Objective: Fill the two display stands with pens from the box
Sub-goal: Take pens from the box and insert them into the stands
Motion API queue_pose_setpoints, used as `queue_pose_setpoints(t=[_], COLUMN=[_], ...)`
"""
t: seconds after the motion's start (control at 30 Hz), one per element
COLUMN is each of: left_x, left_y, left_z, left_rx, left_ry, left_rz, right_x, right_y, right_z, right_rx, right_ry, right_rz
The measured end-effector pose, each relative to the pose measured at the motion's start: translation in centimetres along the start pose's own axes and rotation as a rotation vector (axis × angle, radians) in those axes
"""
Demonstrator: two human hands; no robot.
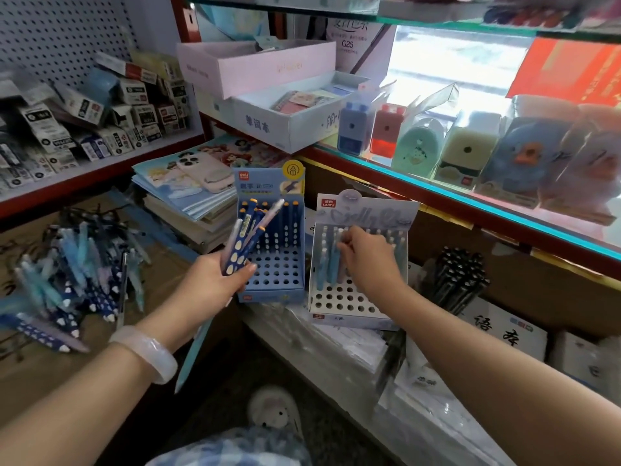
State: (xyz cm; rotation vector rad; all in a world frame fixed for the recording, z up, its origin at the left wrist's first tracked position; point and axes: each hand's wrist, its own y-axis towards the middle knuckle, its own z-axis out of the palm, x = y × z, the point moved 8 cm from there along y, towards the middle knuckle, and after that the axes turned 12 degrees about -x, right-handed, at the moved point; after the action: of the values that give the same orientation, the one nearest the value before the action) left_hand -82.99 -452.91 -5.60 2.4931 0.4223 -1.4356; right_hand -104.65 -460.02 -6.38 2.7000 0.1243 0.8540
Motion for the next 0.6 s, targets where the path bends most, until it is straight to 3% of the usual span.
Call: queue_pose_setpoints(t=[0.4, 0.6], left_x=[-0.6, -1.1], left_y=[-0.7, -0.9], left_z=[0.6, 0.5], left_rx=[0.029, 0.049], left_ry=[-0.083, -0.109], left_rz=[0.018, 0.018], right_x=[-1.3, -1.1], right_y=[-1.1, -1.3], right_z=[3.1, 1.6], right_rx=[0.056, 0.046], right_ry=[-0.101, -0.079], right_rz=[0.024, 0.064])
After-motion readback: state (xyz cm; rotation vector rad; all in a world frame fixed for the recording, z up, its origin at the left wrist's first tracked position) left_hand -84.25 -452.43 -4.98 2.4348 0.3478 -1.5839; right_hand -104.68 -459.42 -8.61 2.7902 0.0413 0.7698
